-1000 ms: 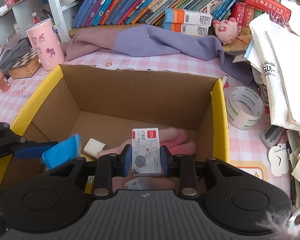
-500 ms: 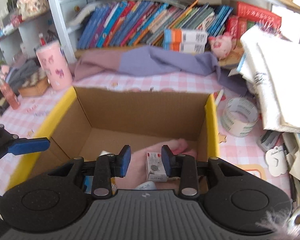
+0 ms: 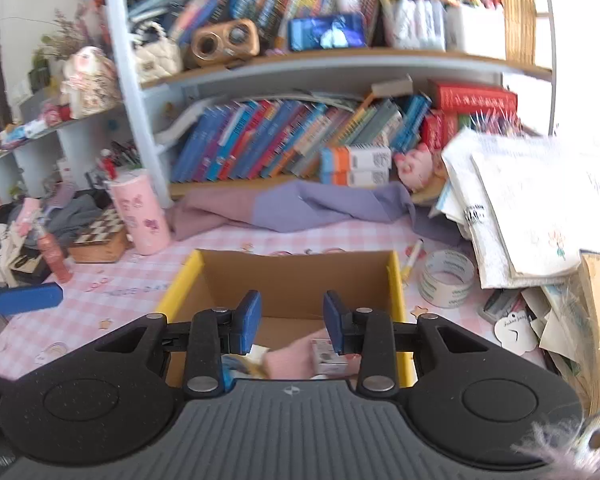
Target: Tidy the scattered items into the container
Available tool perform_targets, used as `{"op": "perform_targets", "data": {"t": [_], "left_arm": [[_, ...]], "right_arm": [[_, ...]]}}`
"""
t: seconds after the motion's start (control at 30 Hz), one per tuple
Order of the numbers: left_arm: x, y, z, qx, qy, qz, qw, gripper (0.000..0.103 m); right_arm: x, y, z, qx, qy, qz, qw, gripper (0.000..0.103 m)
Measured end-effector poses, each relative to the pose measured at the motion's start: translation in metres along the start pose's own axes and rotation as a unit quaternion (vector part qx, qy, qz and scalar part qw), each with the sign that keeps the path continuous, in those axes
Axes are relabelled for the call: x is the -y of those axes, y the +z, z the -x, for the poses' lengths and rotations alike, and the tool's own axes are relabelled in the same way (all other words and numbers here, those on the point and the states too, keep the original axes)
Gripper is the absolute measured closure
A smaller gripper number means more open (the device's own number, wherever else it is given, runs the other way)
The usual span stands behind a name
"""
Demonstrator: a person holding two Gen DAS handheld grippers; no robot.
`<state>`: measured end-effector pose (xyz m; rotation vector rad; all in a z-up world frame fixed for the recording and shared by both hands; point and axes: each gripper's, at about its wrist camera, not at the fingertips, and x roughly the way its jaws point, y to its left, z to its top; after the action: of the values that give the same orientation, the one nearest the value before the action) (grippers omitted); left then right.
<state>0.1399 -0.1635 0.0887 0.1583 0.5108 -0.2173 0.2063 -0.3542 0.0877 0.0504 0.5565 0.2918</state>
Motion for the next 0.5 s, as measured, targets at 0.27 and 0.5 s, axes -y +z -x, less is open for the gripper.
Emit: {"op": "perform_targets", "data": {"t": [0.27,0.5], "left_arm": [[-0.029,-0.016,0.054,0.030,0.040,0.030,0.9983,0.008],[-0.045,-0.042,0.091,0.032,0.059,0.051,0.9965,0.005]], "right_arm": [[-0.041,-0.018,0.046,0.033,0.002,0.013,0.999,0.070],[-0.067,-0.040,0.080,0.040,-0.010,0.006,0.999,0.070]]}}
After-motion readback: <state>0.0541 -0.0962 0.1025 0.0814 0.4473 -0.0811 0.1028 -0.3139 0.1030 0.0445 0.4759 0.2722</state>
